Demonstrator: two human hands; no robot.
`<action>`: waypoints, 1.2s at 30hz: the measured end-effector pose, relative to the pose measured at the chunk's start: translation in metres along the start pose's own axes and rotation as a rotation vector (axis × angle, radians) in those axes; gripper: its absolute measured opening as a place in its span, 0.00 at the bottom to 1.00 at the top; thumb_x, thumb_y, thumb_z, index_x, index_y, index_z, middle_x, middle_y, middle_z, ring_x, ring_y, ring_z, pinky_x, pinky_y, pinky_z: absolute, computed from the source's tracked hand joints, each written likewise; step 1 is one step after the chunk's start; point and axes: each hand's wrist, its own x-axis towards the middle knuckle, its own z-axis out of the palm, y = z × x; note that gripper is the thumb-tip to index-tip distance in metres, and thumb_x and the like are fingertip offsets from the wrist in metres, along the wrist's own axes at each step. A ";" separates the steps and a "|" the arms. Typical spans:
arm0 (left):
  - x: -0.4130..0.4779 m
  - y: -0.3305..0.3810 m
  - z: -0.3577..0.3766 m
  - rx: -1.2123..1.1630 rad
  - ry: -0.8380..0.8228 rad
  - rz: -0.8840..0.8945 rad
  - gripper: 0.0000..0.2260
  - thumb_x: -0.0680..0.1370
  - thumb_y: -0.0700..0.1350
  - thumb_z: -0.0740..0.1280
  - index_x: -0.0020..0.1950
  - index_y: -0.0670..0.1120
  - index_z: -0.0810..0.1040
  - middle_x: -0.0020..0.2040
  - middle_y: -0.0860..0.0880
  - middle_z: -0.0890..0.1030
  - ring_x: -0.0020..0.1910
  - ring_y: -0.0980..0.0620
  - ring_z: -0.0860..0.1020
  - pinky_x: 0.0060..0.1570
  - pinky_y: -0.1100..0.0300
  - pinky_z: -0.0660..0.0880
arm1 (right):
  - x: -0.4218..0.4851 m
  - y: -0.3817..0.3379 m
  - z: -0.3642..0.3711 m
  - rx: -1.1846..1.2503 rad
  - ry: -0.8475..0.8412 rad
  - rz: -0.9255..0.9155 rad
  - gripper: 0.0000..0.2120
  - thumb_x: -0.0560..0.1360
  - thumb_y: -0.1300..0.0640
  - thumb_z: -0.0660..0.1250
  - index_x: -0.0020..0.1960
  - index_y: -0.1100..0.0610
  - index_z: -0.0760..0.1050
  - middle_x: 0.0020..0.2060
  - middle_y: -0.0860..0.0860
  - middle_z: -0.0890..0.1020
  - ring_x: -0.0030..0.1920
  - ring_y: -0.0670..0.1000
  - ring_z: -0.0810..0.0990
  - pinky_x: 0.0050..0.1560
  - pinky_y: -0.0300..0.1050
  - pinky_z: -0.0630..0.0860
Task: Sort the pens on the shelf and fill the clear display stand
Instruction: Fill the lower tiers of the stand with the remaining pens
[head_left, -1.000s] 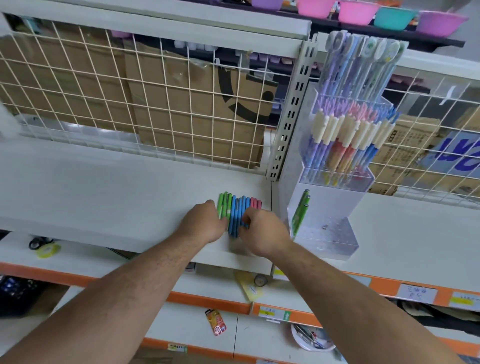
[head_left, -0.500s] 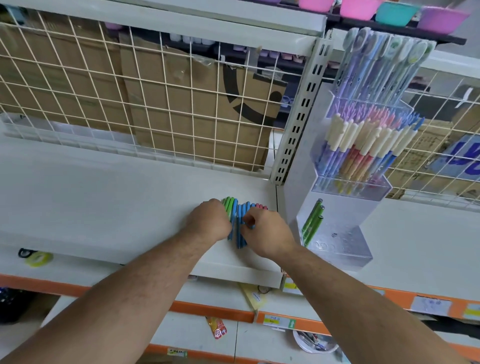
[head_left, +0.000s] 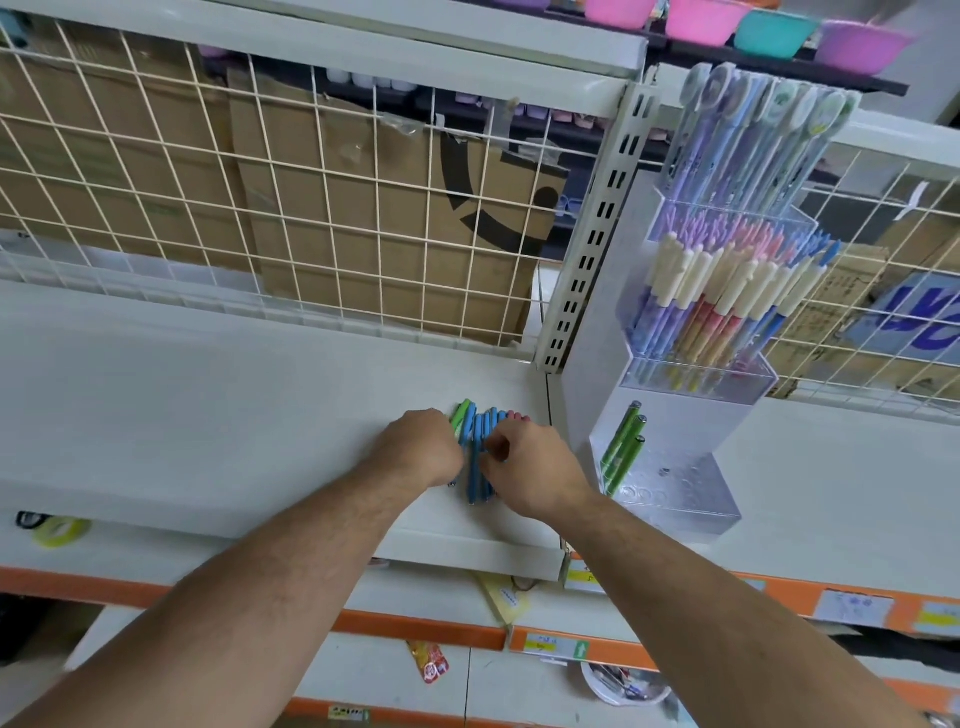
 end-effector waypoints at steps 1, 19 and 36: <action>0.000 0.000 -0.002 -0.073 -0.003 -0.020 0.04 0.75 0.39 0.65 0.42 0.43 0.72 0.37 0.48 0.73 0.35 0.49 0.74 0.30 0.60 0.68 | -0.001 0.000 0.000 0.032 -0.005 0.007 0.06 0.78 0.56 0.66 0.49 0.57 0.80 0.43 0.53 0.82 0.44 0.55 0.81 0.46 0.53 0.81; -0.064 0.001 0.013 -0.788 -0.252 0.320 0.07 0.81 0.40 0.64 0.58 0.40 0.75 0.49 0.40 0.81 0.41 0.49 0.76 0.37 0.55 0.76 | -0.037 -0.001 -0.012 0.817 0.153 0.265 0.12 0.76 0.58 0.74 0.40 0.64 0.76 0.29 0.58 0.77 0.28 0.55 0.75 0.24 0.42 0.71; -0.118 0.034 0.032 -0.975 -0.308 0.342 0.03 0.80 0.35 0.66 0.51 0.41 0.76 0.41 0.45 0.85 0.39 0.49 0.84 0.31 0.59 0.80 | -0.098 0.043 -0.041 0.826 0.110 0.105 0.14 0.76 0.62 0.74 0.46 0.73 0.74 0.31 0.58 0.74 0.23 0.48 0.73 0.26 0.41 0.74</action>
